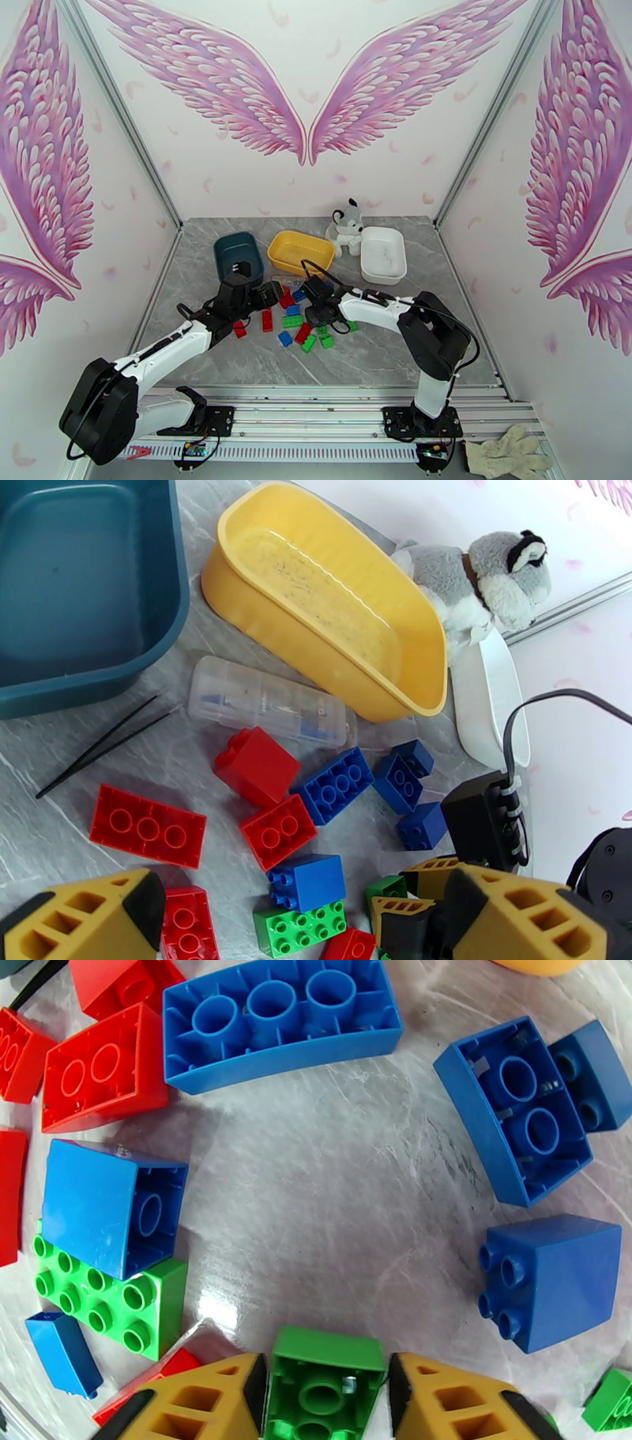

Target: Sort the legos into containers by color

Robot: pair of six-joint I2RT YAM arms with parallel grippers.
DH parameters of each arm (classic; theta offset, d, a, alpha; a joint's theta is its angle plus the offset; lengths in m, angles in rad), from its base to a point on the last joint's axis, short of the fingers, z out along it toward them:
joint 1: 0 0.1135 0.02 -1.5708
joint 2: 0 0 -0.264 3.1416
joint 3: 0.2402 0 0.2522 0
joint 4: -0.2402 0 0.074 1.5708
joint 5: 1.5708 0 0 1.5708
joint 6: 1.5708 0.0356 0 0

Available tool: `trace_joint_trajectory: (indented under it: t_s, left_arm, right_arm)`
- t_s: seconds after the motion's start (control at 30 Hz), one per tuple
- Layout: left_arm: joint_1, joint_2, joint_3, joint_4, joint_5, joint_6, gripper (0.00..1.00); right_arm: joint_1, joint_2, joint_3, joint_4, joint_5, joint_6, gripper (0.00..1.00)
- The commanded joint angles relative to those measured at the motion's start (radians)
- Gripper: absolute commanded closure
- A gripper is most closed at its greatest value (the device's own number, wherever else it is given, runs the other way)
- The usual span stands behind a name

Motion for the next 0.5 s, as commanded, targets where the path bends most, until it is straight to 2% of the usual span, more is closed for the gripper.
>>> trace_joint_trajectory:
  t_s: [0.0,0.2,0.47]
  left_arm:
    - [-0.007,0.013,0.026,-0.001,0.017,0.001,0.01]
    - [-0.051,0.028,0.043,0.047,0.051,0.056,0.03]
    - [-0.145,-0.025,0.033,0.077,-0.040,0.131,0.01]
  right_arm:
    - [0.008,-0.023,-0.010,-0.001,0.002,0.008,0.60]
    - [0.004,-0.085,-0.034,0.002,0.034,0.012,0.63]
    - [-0.051,-0.277,-0.106,0.006,0.151,0.017,0.64]
